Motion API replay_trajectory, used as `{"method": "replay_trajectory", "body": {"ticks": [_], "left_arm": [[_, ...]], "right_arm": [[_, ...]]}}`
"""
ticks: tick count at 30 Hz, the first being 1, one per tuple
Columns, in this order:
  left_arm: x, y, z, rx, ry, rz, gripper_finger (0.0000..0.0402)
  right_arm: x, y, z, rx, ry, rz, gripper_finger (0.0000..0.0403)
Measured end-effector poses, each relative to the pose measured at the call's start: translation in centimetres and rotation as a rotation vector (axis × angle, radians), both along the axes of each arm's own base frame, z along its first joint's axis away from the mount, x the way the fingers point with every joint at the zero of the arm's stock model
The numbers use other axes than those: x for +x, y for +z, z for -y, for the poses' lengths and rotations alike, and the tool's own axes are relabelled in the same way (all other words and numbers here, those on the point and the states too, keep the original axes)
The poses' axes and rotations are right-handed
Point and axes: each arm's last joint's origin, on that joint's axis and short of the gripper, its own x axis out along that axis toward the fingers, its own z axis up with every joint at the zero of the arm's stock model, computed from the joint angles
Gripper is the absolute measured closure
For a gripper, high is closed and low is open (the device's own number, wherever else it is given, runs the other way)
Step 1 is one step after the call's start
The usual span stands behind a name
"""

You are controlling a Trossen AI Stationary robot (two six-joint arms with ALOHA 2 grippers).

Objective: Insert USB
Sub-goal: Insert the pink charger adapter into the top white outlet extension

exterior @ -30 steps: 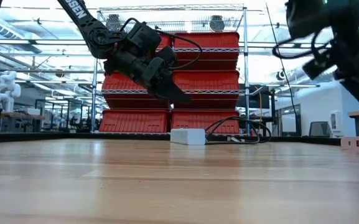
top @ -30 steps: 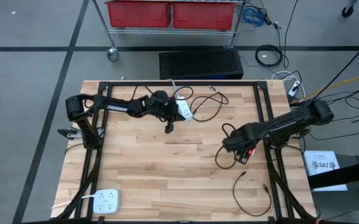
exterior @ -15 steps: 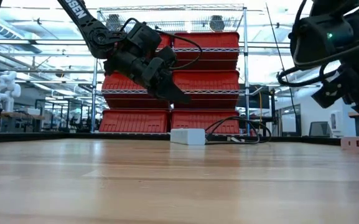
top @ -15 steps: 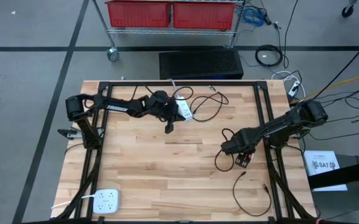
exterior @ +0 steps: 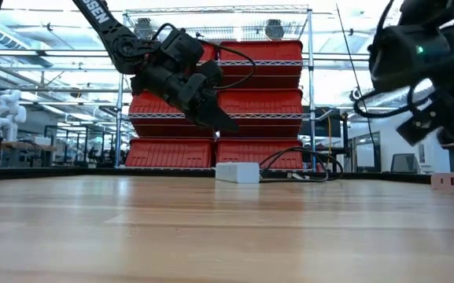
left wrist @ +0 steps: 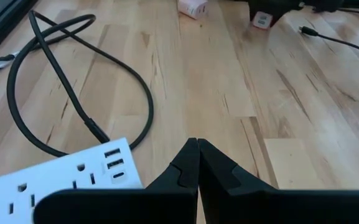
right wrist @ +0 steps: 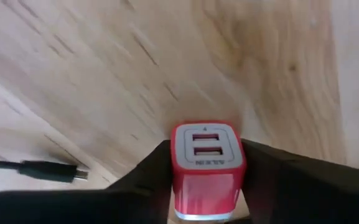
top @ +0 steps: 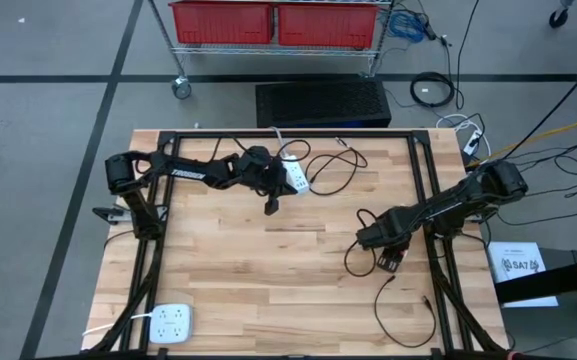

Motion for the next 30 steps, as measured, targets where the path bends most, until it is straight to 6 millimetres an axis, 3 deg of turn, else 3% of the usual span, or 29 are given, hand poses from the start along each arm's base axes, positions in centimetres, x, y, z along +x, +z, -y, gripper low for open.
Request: {"method": "replay_trajectory", "body": {"ticks": [6,12,17,22,26,30], "left_arm": [[-0.6,-0.7,0.3,-0.038,0.019,0.094,0.0398],[-1.8,-1.1,0.9,-0.089,-0.009,0.270,0.0398],[-3.0,-1.1,1.4,-0.096,-0.039,0.398,0.0398],[-4.2,-1.0,1.8,-0.080,-0.046,0.514,0.0398],[-5.2,-1.1,2.1,-0.064,-0.055,0.577,0.0398],[-5.7,-1.3,1.9,-0.084,-0.044,0.580,0.0398]], "right_arm": [[3.6,1.1,0.0,-0.153,0.111,0.335,0.0283],[7.2,2.2,2.1,-0.335,0.201,0.684,0.0283],[10.0,4.1,6.0,-0.449,0.290,0.975,0.0283],[11.3,5.7,10.6,-0.518,0.376,1.222,0.0283],[12.2,4.9,13.4,-0.500,0.455,1.361,0.0283],[12.9,2.5,15.9,-0.460,0.473,1.429,0.0283]]}}
